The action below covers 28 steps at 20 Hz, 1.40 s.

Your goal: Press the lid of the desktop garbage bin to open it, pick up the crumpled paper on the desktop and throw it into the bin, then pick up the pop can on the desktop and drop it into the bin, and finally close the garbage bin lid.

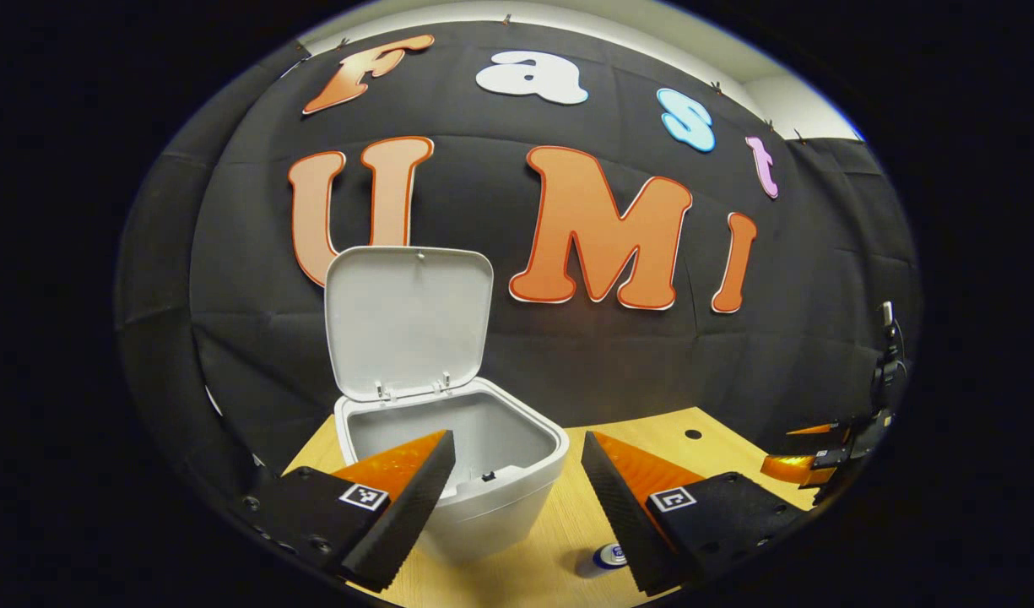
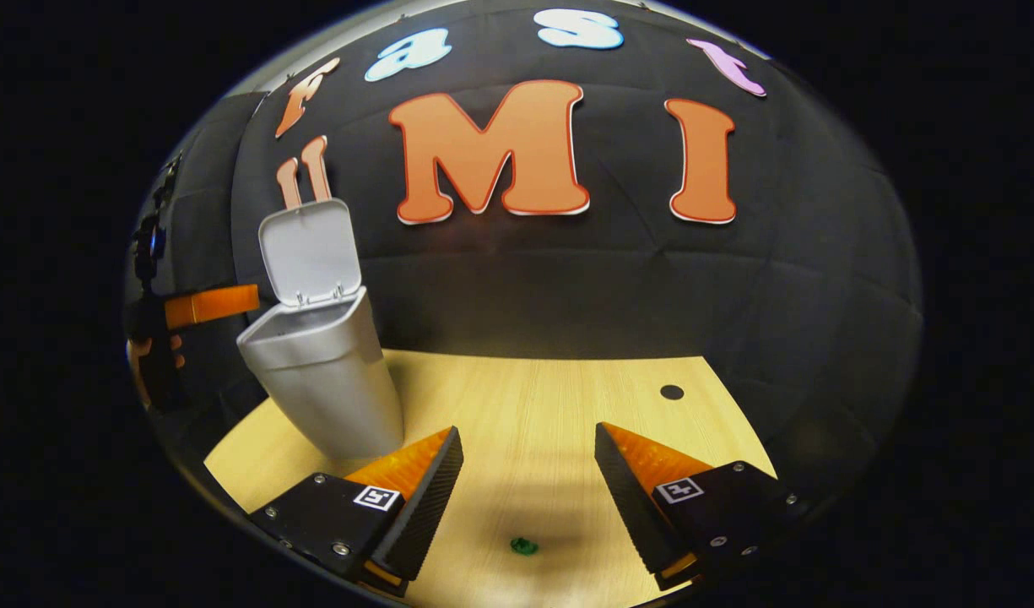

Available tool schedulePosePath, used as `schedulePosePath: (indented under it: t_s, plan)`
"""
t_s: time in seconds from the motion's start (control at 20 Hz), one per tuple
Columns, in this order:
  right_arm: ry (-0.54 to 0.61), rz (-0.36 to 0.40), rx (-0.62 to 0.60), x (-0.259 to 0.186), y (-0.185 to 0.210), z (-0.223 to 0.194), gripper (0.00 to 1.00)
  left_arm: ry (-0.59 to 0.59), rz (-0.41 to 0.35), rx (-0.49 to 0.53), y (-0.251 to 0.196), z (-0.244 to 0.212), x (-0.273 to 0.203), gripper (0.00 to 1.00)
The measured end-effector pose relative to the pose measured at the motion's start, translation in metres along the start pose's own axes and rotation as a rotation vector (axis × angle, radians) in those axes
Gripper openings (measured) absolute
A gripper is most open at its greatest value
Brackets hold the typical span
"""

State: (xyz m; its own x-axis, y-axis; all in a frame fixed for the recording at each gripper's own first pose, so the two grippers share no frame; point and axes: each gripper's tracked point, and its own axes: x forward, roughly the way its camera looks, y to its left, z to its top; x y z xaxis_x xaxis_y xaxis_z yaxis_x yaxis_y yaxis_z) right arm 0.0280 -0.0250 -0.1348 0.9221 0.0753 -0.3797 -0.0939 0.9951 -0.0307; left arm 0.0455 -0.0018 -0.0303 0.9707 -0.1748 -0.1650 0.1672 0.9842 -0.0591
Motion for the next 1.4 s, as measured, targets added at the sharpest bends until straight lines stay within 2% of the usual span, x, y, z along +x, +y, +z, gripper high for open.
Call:
schedulePosePath:
  t_s: [0.15, 0.35, 0.5, 0.65, 0.75, 0.95, 1.0, 1.05, 1.1, 1.15, 1.2, 1.25, 1.3, 1.35, 1.4]
  plan:
    - [0.144, 0.005, -0.029, 0.015, 0.0, -0.05, 0.94, 0.035, -0.021, -0.013, -0.001, -0.016, 0.002, 0.96]
    - [0.364, 0.019, -0.084, 0.032, -0.002, -0.127, 0.95, 0.068, -0.036, 0.019, -0.001, -0.032, 0.004, 0.95]
    - [0.512, 0.036, -0.078, 0.027, -0.005, -0.165, 0.96, 0.088, -0.04, 0.055, 0.001, -0.042, 0.003, 0.95]
    - [0.601, 0.039, -0.038, 0.023, -0.007, -0.172, 0.96, 0.109, -0.036, 0.09, 0.004, -0.052, -0.001, 0.95]
    - [0.632, 0.036, -0.051, 0.021, -0.009, -0.176, 0.96, 0.118, -0.031, 0.114, 0.008, -0.053, -0.004, 0.95]
    - [0.663, 0.019, -0.098, 0.027, -0.009, -0.181, 0.95, 0.115, -0.028, 0.098, 0.011, -0.051, -0.004, 0.94]
    - [0.68, 0.026, -0.099, 0.026, -0.008, -0.183, 1.0, 0.11, -0.032, 0.089, 0.01, -0.048, -0.004, 0.94]
    - [0.69, 0.038, -0.1, 0.028, -0.005, -0.185, 0.93, 0.105, -0.038, 0.08, 0.008, -0.046, -0.005, 0.94]
    - [0.696, 0.041, -0.103, 0.026, -0.003, -0.187, 0.9, 0.103, -0.04, 0.077, 0.007, -0.044, -0.005, 0.94]
    - [0.693, 0.038, -0.114, 0.027, -0.002, -0.186, 0.76, 0.101, -0.041, 0.08, 0.007, -0.044, -0.006, 0.94]
    - [0.694, 0.035, -0.123, 0.028, -0.001, -0.187, 0.8, 0.099, -0.041, 0.084, 0.007, -0.042, -0.007, 0.94]
    - [0.698, 0.027, -0.124, 0.028, -0.001, -0.187, 0.68, 0.095, -0.044, 0.086, 0.005, -0.042, -0.007, 0.94]
    - [0.699, 0.022, -0.122, 0.028, -0.002, -0.188, 0.63, 0.092, -0.048, 0.085, 0.004, -0.041, -0.007, 0.94]
    - [0.7, 0.017, -0.121, 0.029, -0.003, -0.188, 0.45, 0.095, -0.047, 0.082, 0.003, -0.042, -0.008, 0.94]
    - [0.707, 0.022, -0.114, 0.029, -0.003, -0.188, 0.49, 0.097, -0.049, 0.079, 0.003, -0.042, -0.009, 0.94]
